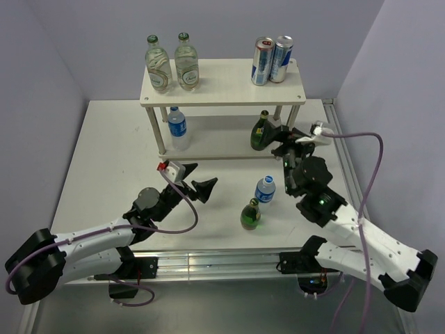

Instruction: Place and organize the beverage onto the shelf

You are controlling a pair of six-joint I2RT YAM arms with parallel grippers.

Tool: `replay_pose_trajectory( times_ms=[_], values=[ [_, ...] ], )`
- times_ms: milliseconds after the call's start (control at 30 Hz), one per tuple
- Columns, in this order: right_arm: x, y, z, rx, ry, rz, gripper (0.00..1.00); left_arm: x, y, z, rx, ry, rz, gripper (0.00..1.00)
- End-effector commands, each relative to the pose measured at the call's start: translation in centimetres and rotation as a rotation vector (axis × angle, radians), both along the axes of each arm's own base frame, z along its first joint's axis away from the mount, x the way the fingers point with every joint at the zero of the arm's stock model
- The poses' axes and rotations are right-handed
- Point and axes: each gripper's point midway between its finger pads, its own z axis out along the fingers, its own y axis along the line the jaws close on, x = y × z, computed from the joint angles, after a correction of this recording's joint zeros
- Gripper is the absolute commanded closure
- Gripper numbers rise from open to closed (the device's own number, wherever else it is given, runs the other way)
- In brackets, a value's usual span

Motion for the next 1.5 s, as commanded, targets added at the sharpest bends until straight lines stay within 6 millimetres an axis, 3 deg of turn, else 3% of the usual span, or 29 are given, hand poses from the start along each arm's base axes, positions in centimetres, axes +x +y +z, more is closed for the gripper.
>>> replay_pose_trajectory(
  times_ms=[0, 133, 167, 300, 433, 700, 867, 1067, 1167, 1367, 1467],
  values=[
    [-3.1, 0.3, -4.6, 0.032, 0.165, 0.001, 0.0, -0.1, -0.6, 0.6, 0.023, 0.032, -0.021, 0.04],
    [-6.0, 0.8, -9.2, -0.009, 0.318, 0.017, 0.0, -1.6, -3.4, -0.4, 0.107, 0.049, -0.187, 0.04],
    [-6.3, 0.4, -9.6, 0.006, 0.32, -0.016, 0.0, -3.1, -4.9, -0.6, 0.14, 0.03, -0.312, 0.01],
    [-7.6, 0.7, -11.0, -0.022, 0.352, -0.009, 0.0, -5.0, -9.1, -2.0, 0.197, 0.065, -0.561, 0.01],
    [-8.0, 0.3, -11.2, -0.007, 0.347, 0.002, 0.0, -6.3, -11.0, -3.5, 0.23, 0.09, -0.688, 0.01],
    [-8.4, -0.5, -12.0, -0.011, 0.346, -0.002, 0.0, -5.5, -13.0, -5.6, 0.275, 0.115, -0.732, 0.01],
    [-8.5, -1.3, -12.3, -0.018, 0.34, -0.025, 0.0, -6.6, -13.9, -6.0, 0.268, 0.126, -0.791, 0.01],
    [-8.6, -1.7, -13.0, -0.023, 0.339, -0.036, 0.0, -9.5, -14.5, -5.1, 0.275, 0.101, -0.814, 0.01],
    [-8.6, -1.6, -12.9, -0.018, 0.336, -0.032, 0.0, -9.9, -14.5, -4.8, 0.29, 0.097, -0.811, 0.01],
    [-8.6, -1.8, -13.3, -0.021, 0.334, -0.039, 0.0, -10.4, -14.7, -2.3, 0.222, 0.03, -0.783, 0.01],
    [-8.6, -1.8, -13.3, -0.02, 0.333, -0.037, 0.0, -9.9, -15.3, -3.2, 0.238, 0.041, -0.751, 0.01]
  ],
)
